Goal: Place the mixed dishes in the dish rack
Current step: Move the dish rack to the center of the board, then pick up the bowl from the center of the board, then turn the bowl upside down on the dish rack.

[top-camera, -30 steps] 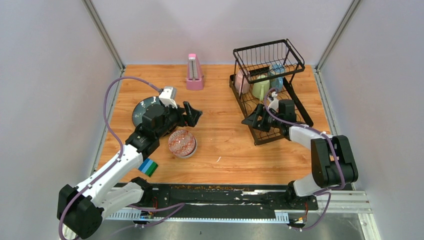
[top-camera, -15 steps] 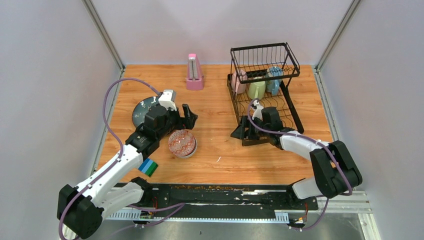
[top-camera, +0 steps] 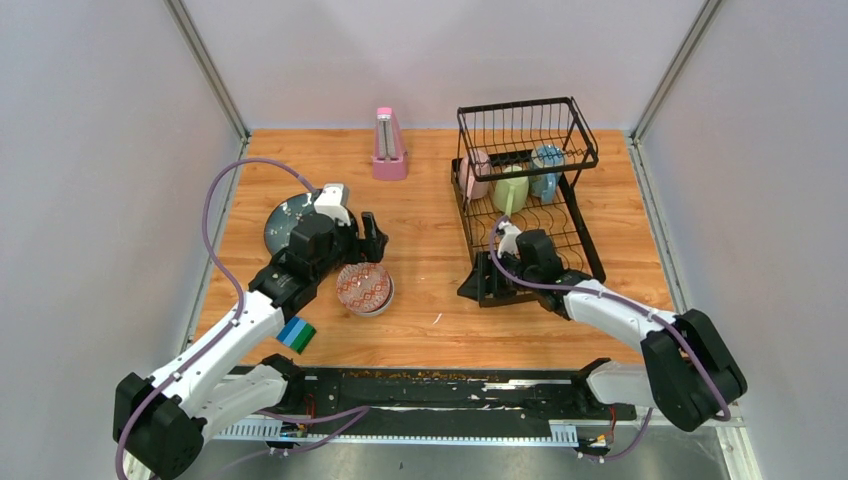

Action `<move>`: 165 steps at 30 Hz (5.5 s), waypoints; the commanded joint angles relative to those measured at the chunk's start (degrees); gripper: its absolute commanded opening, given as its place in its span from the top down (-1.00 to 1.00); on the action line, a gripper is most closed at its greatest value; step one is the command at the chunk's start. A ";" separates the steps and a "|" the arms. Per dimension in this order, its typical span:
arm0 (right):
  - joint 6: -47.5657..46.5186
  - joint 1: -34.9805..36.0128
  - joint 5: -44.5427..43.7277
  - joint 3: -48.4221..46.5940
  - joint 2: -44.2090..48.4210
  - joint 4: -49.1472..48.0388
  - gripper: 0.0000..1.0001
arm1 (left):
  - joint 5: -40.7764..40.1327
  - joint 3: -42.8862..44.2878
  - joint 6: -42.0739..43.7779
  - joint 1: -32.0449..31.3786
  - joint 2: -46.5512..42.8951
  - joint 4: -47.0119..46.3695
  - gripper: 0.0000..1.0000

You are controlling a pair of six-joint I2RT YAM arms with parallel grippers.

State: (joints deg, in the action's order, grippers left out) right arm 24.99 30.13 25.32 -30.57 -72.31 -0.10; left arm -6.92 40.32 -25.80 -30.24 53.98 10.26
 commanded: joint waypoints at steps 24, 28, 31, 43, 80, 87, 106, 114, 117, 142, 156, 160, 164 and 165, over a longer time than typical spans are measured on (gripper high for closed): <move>3.59 0.76 -8.29 -15.52 7.01 6.28 -0.44 | -7.39 -1.85 -8.57 1.14 -4.51 24.62 -0.63; 4.30 0.72 -7.91 -14.80 6.84 6.14 -0.43 | -6.38 -4.03 -9.97 1.38 -4.92 23.01 -0.48; 4.69 0.72 -7.31 -14.72 6.67 6.16 -0.43 | -5.78 -3.96 -9.77 1.41 -3.42 22.30 -0.34; 5.22 0.72 -7.22 -15.58 4.92 6.07 -0.43 | -5.92 -3.69 -7.42 1.41 0.76 20.97 0.02; 5.70 0.72 -7.30 -15.40 4.33 6.09 -0.43 | -7.27 -2.71 -3.00 1.39 1.14 21.77 1.00; 5.48 0.72 -7.28 -15.33 4.37 6.07 -0.43 | -6.53 -3.57 -3.43 1.41 -0.52 20.56 1.00; 5.50 0.72 -7.72 -14.80 4.95 6.07 -0.46 | -6.19 -4.35 -3.85 1.41 -3.48 19.09 1.00; 5.42 0.65 -7.87 -14.61 5.25 6.07 -0.53 | -5.23 -4.31 -4.93 1.41 -4.84 18.10 1.00; 5.41 0.73 -7.79 -14.61 5.25 6.07 -0.54 | -4.79 -4.41 -5.54 1.41 -5.20 17.77 1.00; 12.82 0.75 6.52 -14.09 5.60 -4.22 -1.00 | 3.45 9.25 -3.04 1.54 -6.60 17.24 1.00; 23.77 0.72 15.78 -13.33 5.16 -17.50 -0.98 | 27.16 12.67 -5.67 2.27 2.23 3.38 1.00; 25.80 0.73 17.13 -12.79 4.82 -20.36 -0.98 | 30.19 12.45 -7.02 2.74 3.72 1.06 1.00; 26.23 0.72 17.20 -12.68 4.65 -20.45 -0.98 | 33.33 10.00 -9.08 3.66 4.28 -5.34 1.00; 26.44 0.72 17.07 -12.60 4.60 -20.54 -0.98 | 34.26 9.32 -10.10 3.98 4.62 -6.70 1.00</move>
State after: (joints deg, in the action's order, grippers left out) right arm 49.52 30.63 41.01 -43.86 -67.42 -16.45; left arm 21.41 49.93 -32.16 -27.51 58.72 15.35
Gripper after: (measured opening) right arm 0.992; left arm 0.104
